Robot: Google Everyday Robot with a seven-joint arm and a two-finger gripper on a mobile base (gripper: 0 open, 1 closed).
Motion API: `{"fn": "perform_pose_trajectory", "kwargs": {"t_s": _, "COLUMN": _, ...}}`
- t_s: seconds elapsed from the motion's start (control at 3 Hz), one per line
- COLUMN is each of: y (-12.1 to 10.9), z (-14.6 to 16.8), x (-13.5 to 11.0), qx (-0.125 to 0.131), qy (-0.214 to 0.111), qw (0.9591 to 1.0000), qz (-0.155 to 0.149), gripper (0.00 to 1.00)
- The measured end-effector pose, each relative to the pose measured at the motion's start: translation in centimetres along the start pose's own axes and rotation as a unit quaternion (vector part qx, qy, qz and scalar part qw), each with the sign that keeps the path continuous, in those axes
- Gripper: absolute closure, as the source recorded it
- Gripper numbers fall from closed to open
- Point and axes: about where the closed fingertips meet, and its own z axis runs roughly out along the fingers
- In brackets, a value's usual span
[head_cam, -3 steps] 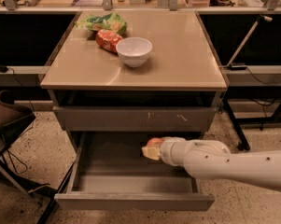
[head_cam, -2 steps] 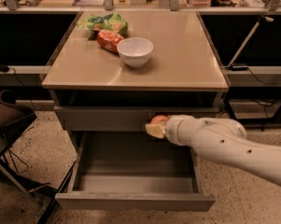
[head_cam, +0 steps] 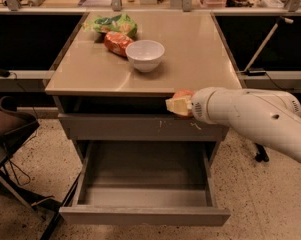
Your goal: Pick apple from middle drawer and place on counter
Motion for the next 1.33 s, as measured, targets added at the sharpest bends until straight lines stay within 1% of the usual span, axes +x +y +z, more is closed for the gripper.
{"fn": "perform_pose_trajectory", "kwargs": {"t_s": 0.33, "y": 0.0, "z": -0.1, "x": 0.1, "qx": -0.001, "qy": 0.000, "qw": 1.0000, "qz": 0.001, "gripper": 1.00}}
{"fn": "perform_pose_trajectory", "kwargs": {"t_s": 0.67, "y": -0.5, "z": -0.2, "x": -0.3, "qx": 0.006, "qy": -0.003, "qw": 1.0000, "qz": 0.004, "gripper": 1.00}}
{"fn": "perform_pose_trajectory", "kwargs": {"t_s": 1.0, "y": -1.1, "z": -0.6, "x": -1.4, "qx": 0.015, "qy": -0.006, "qw": 0.9999, "qz": 0.005, "gripper": 1.00}}
{"fn": "perform_pose_trajectory", "kwargs": {"t_s": 1.33, "y": -1.1, "z": -0.6, "x": -1.4, "qx": 0.015, "qy": -0.006, "qw": 0.9999, "qz": 0.005, "gripper": 1.00}}
